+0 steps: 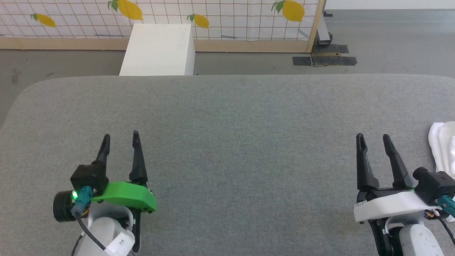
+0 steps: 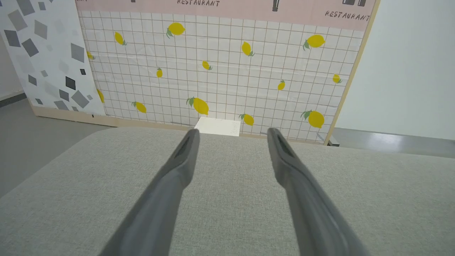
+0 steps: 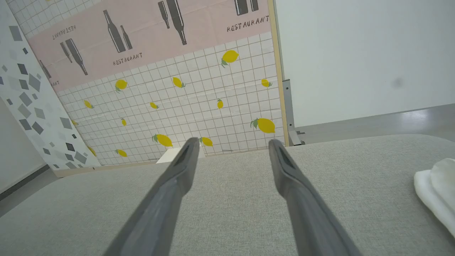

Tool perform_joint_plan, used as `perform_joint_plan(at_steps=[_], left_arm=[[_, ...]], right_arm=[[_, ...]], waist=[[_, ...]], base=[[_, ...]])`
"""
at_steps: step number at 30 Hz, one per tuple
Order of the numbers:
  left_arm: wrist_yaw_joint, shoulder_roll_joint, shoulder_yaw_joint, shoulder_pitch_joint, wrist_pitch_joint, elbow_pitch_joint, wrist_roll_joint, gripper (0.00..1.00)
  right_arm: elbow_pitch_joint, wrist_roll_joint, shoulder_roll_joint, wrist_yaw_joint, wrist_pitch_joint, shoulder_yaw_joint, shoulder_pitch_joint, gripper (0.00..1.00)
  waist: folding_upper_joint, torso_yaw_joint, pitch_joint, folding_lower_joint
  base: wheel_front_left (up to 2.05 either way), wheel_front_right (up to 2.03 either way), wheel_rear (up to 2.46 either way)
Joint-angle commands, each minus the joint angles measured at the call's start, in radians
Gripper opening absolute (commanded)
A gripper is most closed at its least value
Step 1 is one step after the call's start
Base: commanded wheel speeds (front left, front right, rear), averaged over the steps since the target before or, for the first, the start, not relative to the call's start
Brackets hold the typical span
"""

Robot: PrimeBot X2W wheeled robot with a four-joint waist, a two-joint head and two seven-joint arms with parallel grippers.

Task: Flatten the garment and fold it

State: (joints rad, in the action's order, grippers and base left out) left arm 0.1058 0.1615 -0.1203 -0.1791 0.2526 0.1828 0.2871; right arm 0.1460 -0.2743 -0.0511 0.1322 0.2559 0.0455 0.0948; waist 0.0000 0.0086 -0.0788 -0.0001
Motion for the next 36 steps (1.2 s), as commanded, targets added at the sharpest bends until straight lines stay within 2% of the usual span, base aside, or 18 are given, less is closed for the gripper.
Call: perform_joint_plan(at_steps=[1, 11, 12, 36], left_arm=[[-0.006, -0.008, -0.001, 0.015, 0.007, 0.011, 0.009, 1.0], [-0.025, -0.028, -0.008, 0.037, 0.009, 0.076, 0.029, 1.0], [-0.018, -0.026, -0.009, 0.027, 0.004, 0.075, 0.019, 0.0], [-0.031, -0.039, 0.009, 0.049, -0.035, 0.036, -0.027, 0.0]], right_arm=[[0.001, -0.005, 0.001, -0.002, 0.006, -0.004, -0.015, 1.0], [0.013, -0.011, 0.001, -0.002, 0.006, -0.004, -0.033, 1.0], [0.01, 0.0, 0.0, 0.0, 0.0, -0.004, -0.019, 0.0], [-0.014, 0.042, 0.0, 0.0, -0.039, -0.01, -0.03, 0.0]], waist=[[0.0, -0.001, 0.001, 0.0001], [0.0, -0.005, 0.012, 0.0001], [0.0, -0.005, 0.012, 0.0001], [0.0, -0.005, 0.022, 0.0001]], base=[[0.0, 0.0, 0.0], [0.0, 0.0, 0.0], [0.0, 0.0, 0.0], [0.0, 0.0, 0.0]])
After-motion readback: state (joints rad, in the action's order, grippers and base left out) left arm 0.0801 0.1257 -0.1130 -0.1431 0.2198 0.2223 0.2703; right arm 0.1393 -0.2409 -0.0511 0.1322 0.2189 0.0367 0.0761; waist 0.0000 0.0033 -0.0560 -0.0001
